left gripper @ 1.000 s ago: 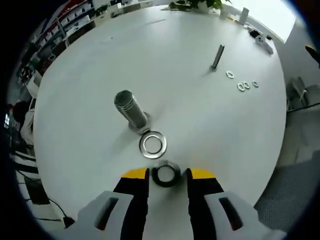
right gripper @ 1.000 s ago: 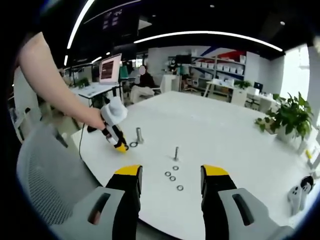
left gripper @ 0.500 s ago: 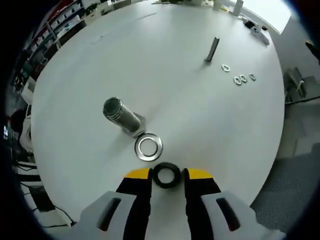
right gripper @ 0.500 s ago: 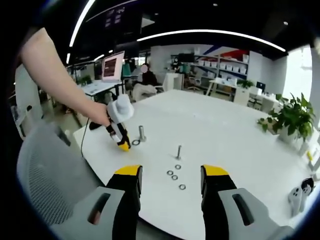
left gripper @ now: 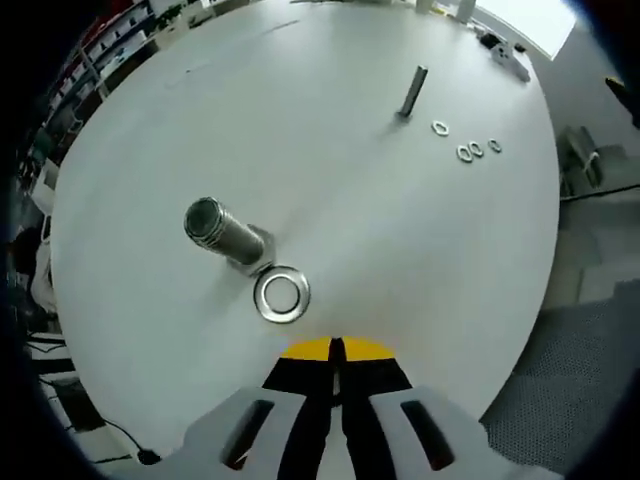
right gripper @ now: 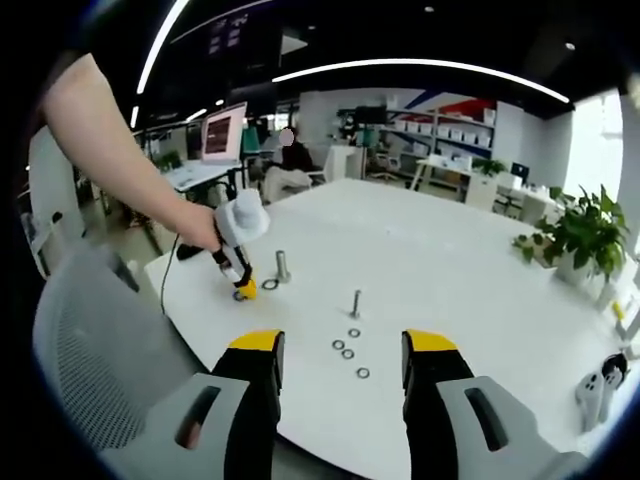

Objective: Place the washer onto the threaded stud by aligning its center hole with the stud, sliding it down to the base, and recovering from edge contact or off-axis alignment until the washer reaches the visible bottom stop.

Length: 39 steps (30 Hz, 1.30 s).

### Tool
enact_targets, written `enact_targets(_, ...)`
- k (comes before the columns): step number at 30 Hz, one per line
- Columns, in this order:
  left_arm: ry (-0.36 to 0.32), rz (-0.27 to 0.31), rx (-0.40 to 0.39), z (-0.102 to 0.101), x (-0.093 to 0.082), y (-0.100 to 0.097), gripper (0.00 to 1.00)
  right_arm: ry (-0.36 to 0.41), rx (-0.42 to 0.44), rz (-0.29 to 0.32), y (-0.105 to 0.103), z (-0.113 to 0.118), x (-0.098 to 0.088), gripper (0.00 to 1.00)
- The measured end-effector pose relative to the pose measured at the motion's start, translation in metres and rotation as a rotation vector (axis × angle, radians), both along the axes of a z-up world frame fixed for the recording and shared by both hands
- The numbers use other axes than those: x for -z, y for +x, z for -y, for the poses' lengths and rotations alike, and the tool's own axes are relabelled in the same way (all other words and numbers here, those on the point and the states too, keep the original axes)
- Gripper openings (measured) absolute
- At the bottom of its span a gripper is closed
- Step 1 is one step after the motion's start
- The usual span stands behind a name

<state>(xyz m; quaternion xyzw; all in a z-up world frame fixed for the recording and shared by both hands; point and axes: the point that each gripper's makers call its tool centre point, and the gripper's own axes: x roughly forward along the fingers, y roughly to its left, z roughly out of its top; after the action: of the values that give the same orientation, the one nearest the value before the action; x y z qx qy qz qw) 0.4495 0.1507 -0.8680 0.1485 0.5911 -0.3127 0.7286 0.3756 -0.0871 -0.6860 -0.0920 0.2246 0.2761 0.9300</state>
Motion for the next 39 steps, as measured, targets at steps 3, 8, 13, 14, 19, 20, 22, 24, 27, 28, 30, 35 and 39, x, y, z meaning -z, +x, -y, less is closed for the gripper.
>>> enact_targets(3,-0.001,-0.006,0.025,-0.004,0.001,0.004,0.00,0.003,0.003,-0.002,0.000,0.000,0.000,0.50)
enact_targets(8,0.047,0.035,0.115,-0.018,0.000,0.002,0.05,0.002,0.004,0.002,0.001,0.000,-0.001,0.50)
enact_targets(13,0.047,0.058,0.080,-0.024,-0.007,-0.003,0.19,0.005,0.006,-0.006,0.001,0.001,0.001,0.50)
enact_targets(14,0.047,0.065,0.080,-0.026,-0.010,-0.003,0.20,0.007,0.006,-0.004,0.001,0.001,0.000,0.50)
enact_targets(19,0.072,0.039,0.105,-0.036,-0.010,-0.014,0.33,0.003,-0.002,-0.007,0.001,-0.001,0.001,0.50)
enact_targets(20,0.084,0.045,0.125,-0.037,-0.010,-0.017,0.33,0.005,-0.001,-0.006,0.001,-0.001,0.000,0.50)
enact_targets(22,0.098,0.055,0.148,-0.042,-0.011,-0.020,0.32,0.008,0.002,-0.005,0.001,0.000,0.000,0.50)
enact_targets(24,0.105,0.040,0.161,-0.042,-0.010,-0.028,0.33,0.011,0.004,-0.003,0.002,0.000,-0.001,0.50)
enact_targets(27,0.135,0.046,0.205,-0.044,-0.007,-0.031,0.33,0.011,0.002,-0.003,0.001,-0.001,-0.001,0.50)
enact_targets(28,0.138,0.044,0.211,-0.043,-0.007,-0.032,0.33,0.010,-0.001,-0.004,0.001,-0.001,0.000,0.50)
enact_targets(30,0.145,0.037,0.216,-0.045,-0.004,-0.034,0.33,0.009,-0.003,-0.004,0.001,-0.002,0.000,0.50)
enact_targets(35,0.168,0.047,0.226,-0.046,-0.002,-0.035,0.32,0.010,-0.004,-0.005,0.001,-0.002,0.000,0.50)
enact_targets(39,0.172,0.050,0.243,-0.047,-0.001,-0.035,0.31,0.010,-0.002,-0.004,0.001,-0.001,0.000,0.50)
